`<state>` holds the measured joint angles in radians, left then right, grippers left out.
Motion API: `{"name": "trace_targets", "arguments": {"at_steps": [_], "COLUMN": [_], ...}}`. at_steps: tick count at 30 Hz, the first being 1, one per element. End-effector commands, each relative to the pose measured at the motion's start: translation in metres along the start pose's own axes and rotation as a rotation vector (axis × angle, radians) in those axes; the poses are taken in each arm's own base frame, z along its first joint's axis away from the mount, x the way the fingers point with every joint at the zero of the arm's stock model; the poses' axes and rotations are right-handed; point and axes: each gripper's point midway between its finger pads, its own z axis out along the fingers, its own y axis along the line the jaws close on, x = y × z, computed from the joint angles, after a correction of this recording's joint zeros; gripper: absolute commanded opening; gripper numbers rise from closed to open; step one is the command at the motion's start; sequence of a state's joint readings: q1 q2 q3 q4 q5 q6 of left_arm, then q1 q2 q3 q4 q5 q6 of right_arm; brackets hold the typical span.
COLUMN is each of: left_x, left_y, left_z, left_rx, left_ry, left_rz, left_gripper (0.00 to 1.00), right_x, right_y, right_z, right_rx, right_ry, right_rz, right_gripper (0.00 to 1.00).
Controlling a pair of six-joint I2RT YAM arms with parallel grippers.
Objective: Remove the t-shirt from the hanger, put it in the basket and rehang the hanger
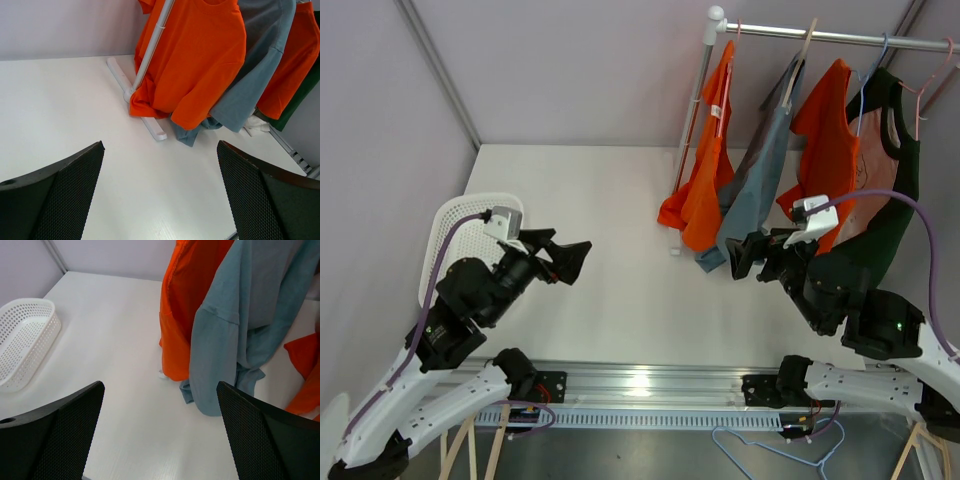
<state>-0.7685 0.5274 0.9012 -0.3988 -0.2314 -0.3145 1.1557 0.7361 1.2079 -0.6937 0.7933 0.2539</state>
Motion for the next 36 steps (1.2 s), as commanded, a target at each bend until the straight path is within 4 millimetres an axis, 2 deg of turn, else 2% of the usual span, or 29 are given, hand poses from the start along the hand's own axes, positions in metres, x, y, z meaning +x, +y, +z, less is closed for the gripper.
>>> {"name": "trace_targets", "arguments": {"at_steps": [1,3,5,6,7,8,9,10,11,12,13,15,16,17,18,19,22,23,25,26,27,28,29,30,31,33,34,35,36], "left_x": [0.000,0.000,0.000,0.000,0.000,-0.001,0.000,0.004,0.003,0.007,0.011,0.012,0.011,0.017,0.015,0.015,0.014,0.012,0.011,0.010,0.011,0.010,0.010,0.011,0.011,0.011,0.014,0.014,0.015], "left_y": [-0.001,-0.002,-0.004,-0.004,-0.005,-0.005,-0.005,-0.005,-0.005,-0.003,-0.002,-0.001,-0.001,0.000,0.001,0.002,0.003,0.003,0.004,0.005,0.005,0.006,0.007,0.009,0.009,0.011,0.012,0.012,0.012], "left_z": [0.000,0.002,0.004,0.005,0.007,0.008,0.009,0.013,0.015,0.018,0.022,0.028,0.029,0.033,0.035,0.038,0.041,0.042,0.042,0.042,0.042,0.042,0.042,0.043,0.043,0.044,0.045,0.045,0.046], "left_rx": [0.003,0.005,0.012,0.012,0.013,0.013,0.014,0.010,0.010,-0.001,-0.007,-0.011,-0.013,-0.020,-0.029,-0.035,-0.047,-0.048,-0.054,-0.058,-0.059,-0.062,-0.068,-0.073,-0.077,-0.084,-0.087,-0.087,-0.087], "left_ry": [-0.006,-0.007,-0.007,-0.007,-0.007,-0.010,-0.008,-0.001,-0.013,-0.009,-0.003,-0.015,-0.020,-0.007,-0.016,-0.012,-0.011,-0.016,-0.022,-0.026,-0.029,-0.034,-0.035,-0.034,-0.033,-0.037,-0.030,-0.033,-0.030], "left_rz": [-0.017,-0.019,-0.021,-0.021,-0.022,-0.023,-0.021,-0.016,-0.019,-0.017,-0.017,-0.018,-0.019,-0.011,-0.009,0.000,0.012,0.015,0.019,0.021,0.023,0.025,0.030,0.034,0.036,0.038,0.042,0.043,0.045], "left_gripper": [0.99,0.99,0.99,1.00,1.00,1.00,1.00,1.00,0.99,1.00,1.00,1.00,1.00,1.00,1.00,1.00,1.00,0.99,0.99,1.00,1.00,0.99,0.99,1.00,0.99,0.99,1.00,1.00,1.00], "right_x": [-0.018,-0.025,-0.041,-0.061,-0.071,-0.082,-0.081,-0.111,-0.120,-0.120,-0.141,-0.153,-0.148,-0.162,-0.165,-0.168,-0.175,-0.175,-0.181,-0.173,-0.185,-0.185,-0.180,-0.189,-0.188,-0.185,-0.189,-0.189,-0.186], "right_y": [0.004,0.008,0.014,0.017,0.020,0.017,0.023,0.020,0.020,0.013,0.010,-0.002,-0.003,-0.006,-0.018,-0.019,-0.035,-0.036,-0.043,-0.045,-0.047,-0.048,-0.052,-0.054,-0.056,-0.061,-0.061,-0.062,-0.065], "right_z": [0.003,0.012,0.024,0.023,0.027,0.037,0.061,0.061,0.072,0.096,0.100,0.117,0.140,0.145,0.155,0.172,0.197,0.211,0.223,0.238,0.238,0.243,0.256,0.255,0.260,0.272,0.274,0.277,0.284], "right_rx": [0.003,0.031,0.064,0.063,0.059,0.054,0.059,0.029,0.005,0.023,0.042,0.104,0.121,0.124,0.154,0.155,0.174,0.174,0.189,0.203,0.213,0.218,0.231,0.237,0.240,0.251,0.249,0.250,0.261], "right_ry": [-0.052,-0.069,-0.115,-0.148,-0.149,-0.139,-0.093,-0.114,-0.112,-0.088,-0.141,-0.164,-0.144,-0.170,-0.175,-0.179,-0.189,-0.186,-0.204,-0.184,-0.211,-0.210,-0.196,-0.217,-0.217,-0.212,-0.222,-0.223,-0.220], "right_rz": [-0.003,-0.031,-0.049,-0.021,-0.026,-0.024,-0.001,0.045,0.060,0.056,0.062,0.044,0.026,0.035,0.037,0.039,0.042,0.038,0.033,0.017,0.019,0.014,0.007,0.005,0.001,-0.005,-0.004,-0.008,-0.011], "right_gripper": [1.00,0.99,0.99,1.00,0.99,0.99,0.98,0.98,0.99,0.98,0.99,0.99,0.99,0.99,0.99,0.98,0.94,0.91,0.90,0.88,0.83,0.82,0.70,0.63,0.61,0.71,0.72,0.55,0.50]}}
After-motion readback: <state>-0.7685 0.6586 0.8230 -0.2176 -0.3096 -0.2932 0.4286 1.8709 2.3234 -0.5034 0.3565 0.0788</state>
